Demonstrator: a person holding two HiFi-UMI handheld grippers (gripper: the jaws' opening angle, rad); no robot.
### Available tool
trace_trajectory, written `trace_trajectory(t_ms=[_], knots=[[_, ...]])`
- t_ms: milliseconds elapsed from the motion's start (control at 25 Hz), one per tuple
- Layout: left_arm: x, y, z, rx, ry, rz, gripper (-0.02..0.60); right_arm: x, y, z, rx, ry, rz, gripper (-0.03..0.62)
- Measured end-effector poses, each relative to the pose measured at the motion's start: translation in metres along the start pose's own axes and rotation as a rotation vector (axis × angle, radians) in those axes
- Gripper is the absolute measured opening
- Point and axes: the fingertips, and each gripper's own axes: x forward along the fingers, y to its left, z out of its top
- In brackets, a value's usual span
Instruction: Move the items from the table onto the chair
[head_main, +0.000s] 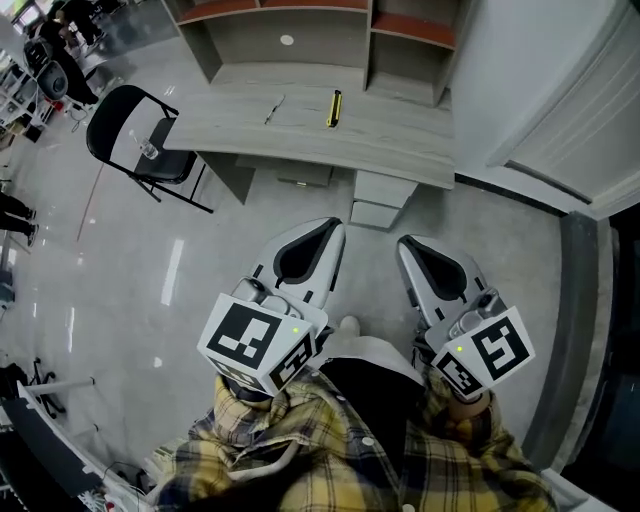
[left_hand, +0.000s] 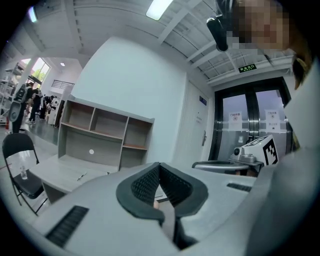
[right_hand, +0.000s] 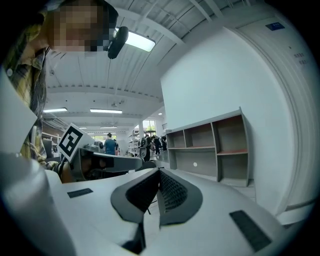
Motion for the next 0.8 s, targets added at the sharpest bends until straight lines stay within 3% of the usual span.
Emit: trace_trajectory(t_ms=[400,800], knots=[[0.004,0.038,-0.017,-0.04,0.021,0.054,0.005,0.036,-0.005,-0.022,0.035,0.056,0.047,0.018],[0.034,0.139,0.012,-0.041,0.024,0.034,0.005,0.148,-0.015,-0.015,0.042,0.088,0.062,0.018]])
